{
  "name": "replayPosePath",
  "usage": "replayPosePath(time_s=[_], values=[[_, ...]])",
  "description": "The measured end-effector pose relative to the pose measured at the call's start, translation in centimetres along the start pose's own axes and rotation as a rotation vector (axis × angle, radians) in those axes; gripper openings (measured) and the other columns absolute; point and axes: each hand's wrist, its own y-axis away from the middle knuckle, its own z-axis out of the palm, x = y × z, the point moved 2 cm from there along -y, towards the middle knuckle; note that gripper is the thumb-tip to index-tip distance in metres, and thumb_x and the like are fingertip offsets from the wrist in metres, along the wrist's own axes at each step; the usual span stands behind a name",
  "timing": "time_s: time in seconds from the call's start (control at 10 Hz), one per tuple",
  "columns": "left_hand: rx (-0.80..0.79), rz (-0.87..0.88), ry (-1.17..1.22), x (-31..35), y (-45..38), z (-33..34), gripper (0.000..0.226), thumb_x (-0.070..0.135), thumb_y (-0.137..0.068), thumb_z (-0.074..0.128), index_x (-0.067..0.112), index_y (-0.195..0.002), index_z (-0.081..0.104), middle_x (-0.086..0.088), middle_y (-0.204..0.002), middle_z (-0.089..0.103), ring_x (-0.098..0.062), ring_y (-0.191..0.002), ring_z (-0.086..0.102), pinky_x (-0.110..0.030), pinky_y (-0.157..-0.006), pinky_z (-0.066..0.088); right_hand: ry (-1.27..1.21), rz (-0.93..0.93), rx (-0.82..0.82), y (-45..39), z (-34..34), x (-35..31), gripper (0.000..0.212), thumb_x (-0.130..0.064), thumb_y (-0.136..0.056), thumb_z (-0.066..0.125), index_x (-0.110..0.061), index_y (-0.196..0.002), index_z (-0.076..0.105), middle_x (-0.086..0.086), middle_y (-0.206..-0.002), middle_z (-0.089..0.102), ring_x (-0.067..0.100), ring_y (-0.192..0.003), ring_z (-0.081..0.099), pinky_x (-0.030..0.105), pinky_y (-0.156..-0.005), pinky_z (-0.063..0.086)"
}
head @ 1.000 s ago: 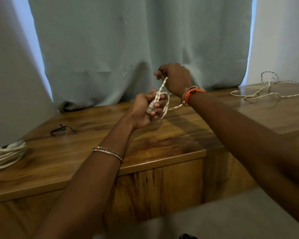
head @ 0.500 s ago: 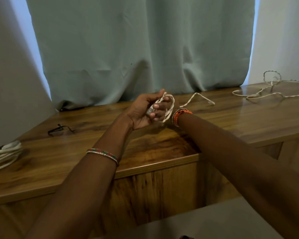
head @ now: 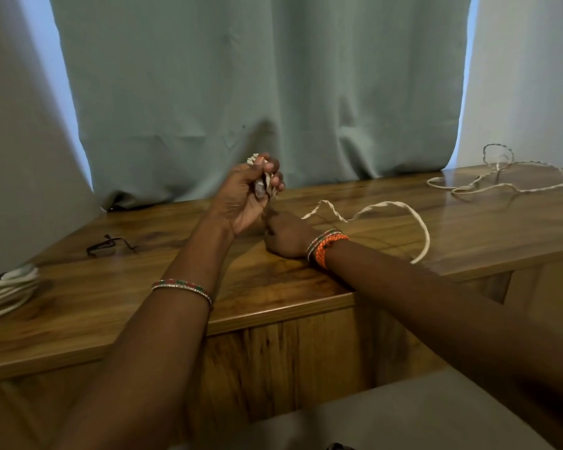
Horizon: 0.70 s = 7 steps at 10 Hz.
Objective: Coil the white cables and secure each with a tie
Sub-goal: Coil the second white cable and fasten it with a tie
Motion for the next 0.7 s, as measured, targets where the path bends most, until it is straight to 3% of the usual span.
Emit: replayPosePath(time_s=[0.1, 0.2, 0.3, 0.4, 0.5, 0.6, 0.7], values=[[0.118, 0.033, -0.162, 0.1, -0.5, -1.6, 0.029, -0.001, -0.098, 0.026, 0.013, -0.079, 0.043, 0.008, -0.053, 0.054, -0.007, -0.045, 0.050, -0.019, -0.050, 0.047, 0.029, -0.066, -0.011, 2.4, -0.9, -2.1, 0.027, -0.015, -0.091, 0.046, -0.002, -0.114, 0.050, 0.020, -0.111, 0.061, 0.036, -0.101, 0.057, 0.033, -0.076, 0.041], [0.215, 0.007, -0.443, -0.6, -0.4, -2.6, 0.031, -0.003, -0.097, 0.028, 0.014, -0.073, 0.038, 0.009, -0.048, 0.050, -0.007, -0.040, 0.046, -0.017, -0.046, 0.041, 0.112, -0.110, 0.081, 3.9, -1.6, -3.1, 0.022, -0.020, -0.089, 0.045, -0.009, -0.106, 0.055, 0.013, -0.100, 0.065, 0.032, -0.095, 0.060, 0.040, -0.090, 0.043], [0.164, -0.125, -0.612, -1.6, -0.5, -3.3, 0.027, 0.010, -0.090, 0.046, 0.013, -0.064, 0.044, 0.009, -0.046, 0.051, -0.002, -0.041, 0.048, -0.018, -0.051, 0.042, 0.070, -0.168, 0.131, 5.4, -2.3, -3.6, 0.024, -0.023, -0.089, 0.047, -0.012, -0.106, 0.059, 0.012, -0.108, 0.063, 0.031, -0.098, 0.060, 0.031, -0.075, 0.043], [0.174, -0.203, -0.716, -1.9, -0.4, -3.6, 0.038, -0.004, -0.090, 0.047, 0.012, -0.056, 0.043, 0.006, -0.048, 0.051, 0.006, -0.044, 0.050, -0.009, -0.051, 0.037, 0.052, -0.203, 0.163, 7.0, -3.3, -3.3, 0.026, -0.031, -0.094, 0.045, -0.012, -0.100, 0.062, 0.011, -0.101, 0.065, 0.028, -0.088, 0.061, 0.030, -0.062, 0.038], [0.124, -0.242, -0.768, -2.2, -0.4, -3.5, 0.038, -0.010, -0.091, 0.033, 0.010, -0.059, 0.040, 0.007, -0.038, 0.049, 0.001, -0.035, 0.048, -0.011, -0.040, 0.036, -0.128, -0.159, 0.149, 7.3, -5.5, -2.0, 0.021, -0.034, -0.092, 0.052, -0.019, -0.090, 0.067, 0.001, -0.086, 0.067, 0.018, -0.080, 0.061, 0.029, -0.060, 0.040], [0.177, -0.316, -0.741, -2.5, -0.3, -3.6, 0.025, 0.009, -0.092, 0.040, 0.011, -0.068, 0.048, 0.001, -0.054, 0.053, -0.002, -0.032, 0.051, -0.012, -0.034, 0.039, -0.291, -0.055, 0.137, 6.5, -7.5, 0.1, 0.020, -0.034, -0.090, 0.058, -0.029, -0.071, 0.064, -0.003, -0.079, 0.068, 0.017, -0.077, 0.063, 0.037, -0.070, 0.048], [0.102, -0.367, -0.683, -2.1, -0.2, -3.2, 0.026, 0.011, -0.089, 0.038, 0.005, -0.066, 0.048, -0.004, -0.040, 0.050, -0.010, -0.029, 0.045, -0.014, -0.033, 0.033, -0.215, -0.042, 0.199, 5.6, -8.0, 1.2, 0.018, -0.033, -0.087, 0.062, -0.023, -0.073, 0.069, 0.000, -0.072, 0.068, 0.019, -0.072, 0.062, 0.036, -0.064, 0.049]])
